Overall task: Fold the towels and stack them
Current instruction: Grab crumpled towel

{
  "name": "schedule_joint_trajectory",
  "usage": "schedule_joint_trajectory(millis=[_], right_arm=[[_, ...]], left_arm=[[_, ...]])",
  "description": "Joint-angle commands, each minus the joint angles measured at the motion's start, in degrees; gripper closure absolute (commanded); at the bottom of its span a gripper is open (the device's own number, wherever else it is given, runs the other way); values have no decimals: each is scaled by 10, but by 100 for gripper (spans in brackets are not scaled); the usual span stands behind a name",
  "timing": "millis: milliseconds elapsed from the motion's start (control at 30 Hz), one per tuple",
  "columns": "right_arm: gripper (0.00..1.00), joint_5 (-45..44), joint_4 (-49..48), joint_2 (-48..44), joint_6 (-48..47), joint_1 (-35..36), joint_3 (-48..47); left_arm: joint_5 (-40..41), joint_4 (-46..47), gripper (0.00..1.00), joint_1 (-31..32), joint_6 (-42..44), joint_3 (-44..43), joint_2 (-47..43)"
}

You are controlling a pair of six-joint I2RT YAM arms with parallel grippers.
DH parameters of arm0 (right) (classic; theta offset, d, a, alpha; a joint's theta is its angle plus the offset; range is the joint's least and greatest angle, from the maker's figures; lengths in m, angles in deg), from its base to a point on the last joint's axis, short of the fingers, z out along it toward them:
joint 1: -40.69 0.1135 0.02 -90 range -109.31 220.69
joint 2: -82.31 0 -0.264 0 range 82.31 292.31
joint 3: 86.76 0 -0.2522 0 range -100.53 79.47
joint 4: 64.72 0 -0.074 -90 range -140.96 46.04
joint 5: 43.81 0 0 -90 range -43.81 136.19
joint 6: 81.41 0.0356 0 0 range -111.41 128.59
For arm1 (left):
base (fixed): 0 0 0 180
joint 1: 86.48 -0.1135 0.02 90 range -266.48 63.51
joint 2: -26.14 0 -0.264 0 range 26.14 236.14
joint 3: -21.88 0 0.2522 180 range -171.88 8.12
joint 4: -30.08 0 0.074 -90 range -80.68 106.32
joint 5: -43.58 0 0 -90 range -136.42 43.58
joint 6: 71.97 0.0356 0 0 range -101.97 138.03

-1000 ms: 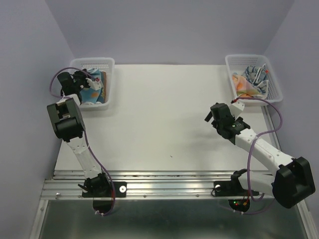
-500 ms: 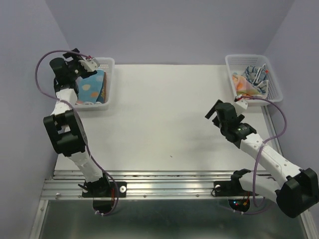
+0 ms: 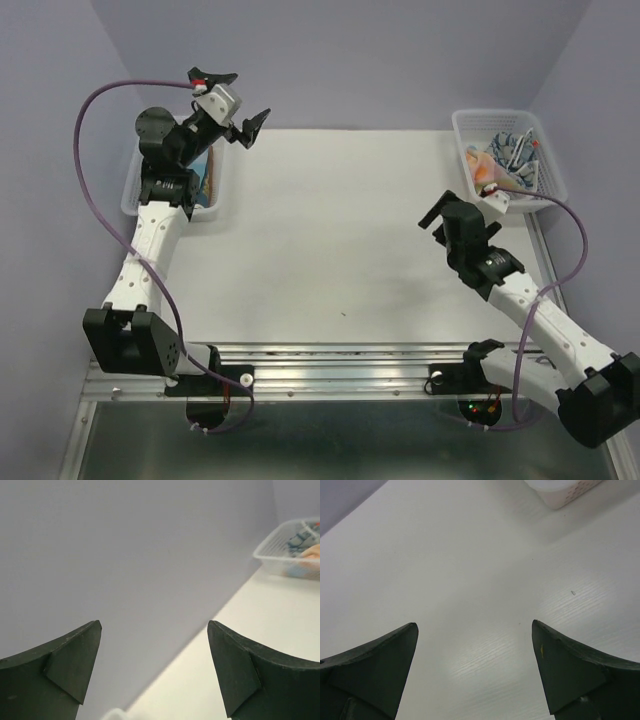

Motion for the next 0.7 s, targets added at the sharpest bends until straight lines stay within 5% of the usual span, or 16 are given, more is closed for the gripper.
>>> schedule_joint_trajectory(millis=[0,100,300,433,533,667], right_arm=[[0,-66,0,53,-47,-10,-103],[0,-16,12,128,-87,-80,-171],[0,119,27,285,-133,-242,-304],[0,153,21,403,-158,-277,-421],[0,156,21,454,-171,-289,-474],[0,161,33,526,-171,-302,-560]], left_arm=[[86,12,1,11,-349,-13,12],[212,-43,1,12,-465,38,-14],[514,-181,1,41,-487,169,-128],[711,-240,1,41,-516,229,-148],[787,-254,1,41,-520,228,-137],[755,-276,1,40,-503,192,-108]])
